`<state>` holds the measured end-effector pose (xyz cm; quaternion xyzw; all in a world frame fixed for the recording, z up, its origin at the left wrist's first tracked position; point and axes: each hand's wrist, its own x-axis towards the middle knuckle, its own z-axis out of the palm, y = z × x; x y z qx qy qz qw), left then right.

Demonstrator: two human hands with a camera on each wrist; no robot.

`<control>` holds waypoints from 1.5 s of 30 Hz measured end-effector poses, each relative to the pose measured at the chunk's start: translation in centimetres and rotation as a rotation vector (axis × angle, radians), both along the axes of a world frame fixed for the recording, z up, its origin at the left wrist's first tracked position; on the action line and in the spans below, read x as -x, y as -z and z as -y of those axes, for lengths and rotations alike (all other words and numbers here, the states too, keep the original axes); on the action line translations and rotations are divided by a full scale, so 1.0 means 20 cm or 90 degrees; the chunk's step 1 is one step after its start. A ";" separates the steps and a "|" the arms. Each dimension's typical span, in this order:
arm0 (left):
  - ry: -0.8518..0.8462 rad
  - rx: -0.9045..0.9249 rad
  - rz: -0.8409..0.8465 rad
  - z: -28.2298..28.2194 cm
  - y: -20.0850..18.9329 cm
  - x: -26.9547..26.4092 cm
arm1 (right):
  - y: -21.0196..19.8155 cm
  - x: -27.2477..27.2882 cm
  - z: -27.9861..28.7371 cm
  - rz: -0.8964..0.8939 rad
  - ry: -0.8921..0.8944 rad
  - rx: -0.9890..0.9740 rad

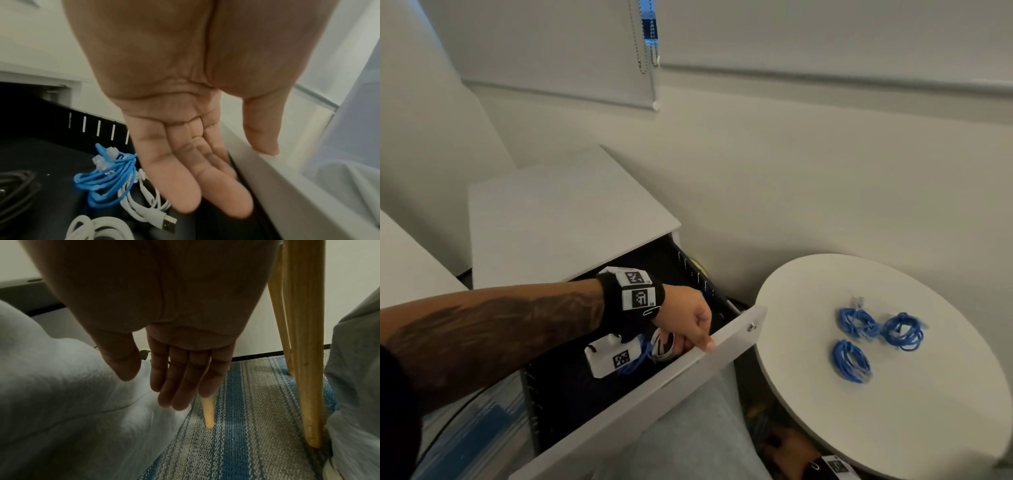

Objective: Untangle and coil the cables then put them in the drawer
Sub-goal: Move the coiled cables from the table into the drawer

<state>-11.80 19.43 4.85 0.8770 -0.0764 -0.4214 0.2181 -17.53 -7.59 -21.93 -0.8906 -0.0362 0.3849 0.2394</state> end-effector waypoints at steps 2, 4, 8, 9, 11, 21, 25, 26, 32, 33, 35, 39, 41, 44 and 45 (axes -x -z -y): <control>0.015 0.008 -0.016 0.06 0.02 0.02 | 0.02 -0.03 0.03 0.049 -0.076 0.024; 0.036 0.006 -0.026 0.10 0.02 0.02 | -0.01 -0.03 0.05 0.187 -0.160 0.102; 0.072 -0.006 -0.035 0.11 0.00 0.00 | -0.06 -0.02 0.04 0.120 -0.136 0.059; 0.069 -0.010 -0.038 0.12 0.00 0.00 | -0.07 -0.01 0.05 0.125 -0.123 0.060; 0.070 -0.018 -0.043 0.12 -0.01 -0.01 | -0.09 0.00 0.06 0.153 -0.117 0.059; 0.116 -0.127 0.229 0.65 -0.24 -0.48 | -0.14 0.04 0.09 0.131 -0.037 0.051; 0.076 -0.027 0.265 1.04 -0.08 -0.72 | -0.15 0.05 0.09 0.158 -0.021 0.050; 0.091 -0.044 0.271 1.12 -0.01 -0.75 | -0.16 0.04 0.09 0.159 -0.025 0.050; 0.080 -0.125 0.255 1.29 0.53 -0.84 | -0.16 0.03 0.12 0.156 -0.059 0.043; 0.062 -0.108 0.250 1.30 0.56 -0.84 | -0.14 0.02 0.11 0.140 -0.069 0.045; 0.013 -0.071 0.239 1.28 0.56 -0.83 | -0.11 0.01 0.11 0.111 -0.092 0.044; -0.058 0.007 0.197 1.18 0.44 -0.81 | -0.13 0.01 0.12 0.117 -0.127 0.055; -0.111 0.073 0.212 1.07 0.28 -0.80 | -0.15 0.00 0.12 0.153 -0.138 0.069; -0.168 0.138 0.302 0.76 -0.05 -0.77 | -0.15 0.00 0.12 0.188 -0.152 0.085; -0.171 0.134 0.329 0.62 -0.16 -0.75 | -0.13 0.00 0.11 0.170 -0.146 0.083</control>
